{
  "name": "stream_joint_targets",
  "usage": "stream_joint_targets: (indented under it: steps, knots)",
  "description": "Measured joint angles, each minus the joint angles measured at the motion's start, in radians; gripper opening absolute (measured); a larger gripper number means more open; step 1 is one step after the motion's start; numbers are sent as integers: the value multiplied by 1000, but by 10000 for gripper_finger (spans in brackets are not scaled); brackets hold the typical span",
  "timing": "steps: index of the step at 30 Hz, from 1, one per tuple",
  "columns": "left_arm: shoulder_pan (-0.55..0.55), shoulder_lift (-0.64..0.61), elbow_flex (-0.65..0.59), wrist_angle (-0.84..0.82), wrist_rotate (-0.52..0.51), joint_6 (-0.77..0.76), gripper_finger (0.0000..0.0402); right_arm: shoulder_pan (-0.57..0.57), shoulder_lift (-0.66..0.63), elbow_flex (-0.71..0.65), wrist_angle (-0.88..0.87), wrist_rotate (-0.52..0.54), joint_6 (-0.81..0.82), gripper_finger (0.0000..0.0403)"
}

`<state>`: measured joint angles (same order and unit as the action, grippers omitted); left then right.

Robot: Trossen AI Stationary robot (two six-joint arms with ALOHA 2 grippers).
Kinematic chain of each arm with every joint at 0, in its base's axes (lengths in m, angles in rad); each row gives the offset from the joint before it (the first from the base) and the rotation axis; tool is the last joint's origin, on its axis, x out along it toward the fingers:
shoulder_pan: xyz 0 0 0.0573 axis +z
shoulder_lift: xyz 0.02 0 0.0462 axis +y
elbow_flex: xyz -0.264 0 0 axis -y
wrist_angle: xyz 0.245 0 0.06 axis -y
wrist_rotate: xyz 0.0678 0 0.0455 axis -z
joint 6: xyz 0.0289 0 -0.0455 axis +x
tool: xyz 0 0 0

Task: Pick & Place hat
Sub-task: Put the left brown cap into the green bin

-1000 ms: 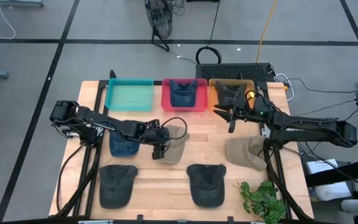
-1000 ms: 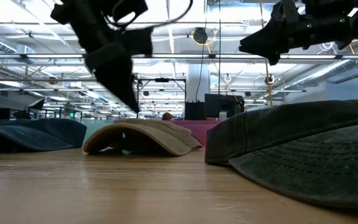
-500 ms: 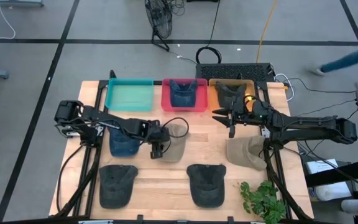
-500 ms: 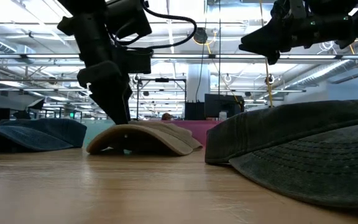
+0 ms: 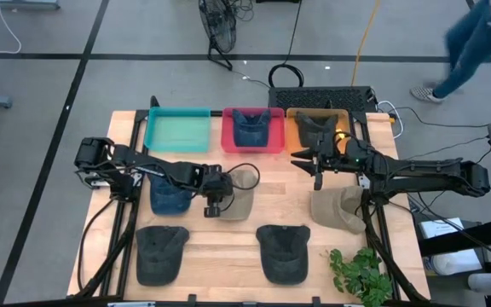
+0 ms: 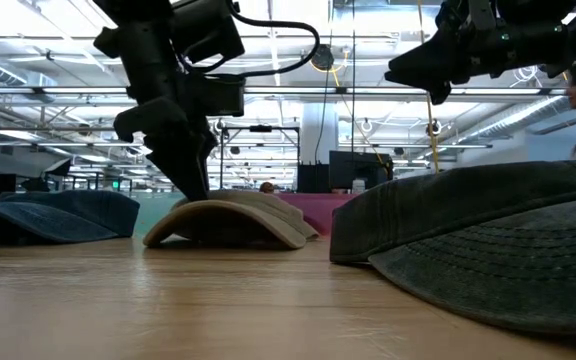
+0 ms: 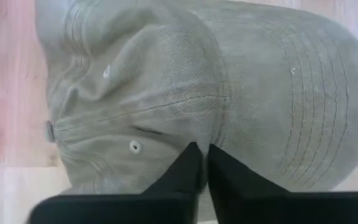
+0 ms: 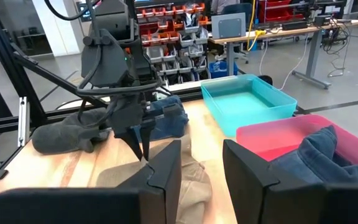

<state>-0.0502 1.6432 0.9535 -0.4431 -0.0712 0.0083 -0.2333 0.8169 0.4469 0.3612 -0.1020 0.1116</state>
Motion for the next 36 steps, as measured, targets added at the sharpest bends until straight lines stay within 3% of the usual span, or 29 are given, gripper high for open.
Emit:
stream_joint_targets:
  steps: [3, 12, 27, 36]
  knots:
    - [0, 0, 0, 1, -7, 39, 8, 0, 0, 0, -1, 0, 0, 98]
    - [-17, -62, -2, 26, -24, 72, 15, 0, 0, 0, -4, 0, 0, 98]
    - [-60, -315, -1, -44, -389, 50, 9, 0, 0, 0, -15, 0, 0, 98]
    - [-3, -418, -1, -215, -515, 263, 11, 0, 0, -1, 28, 1, -16, 98]
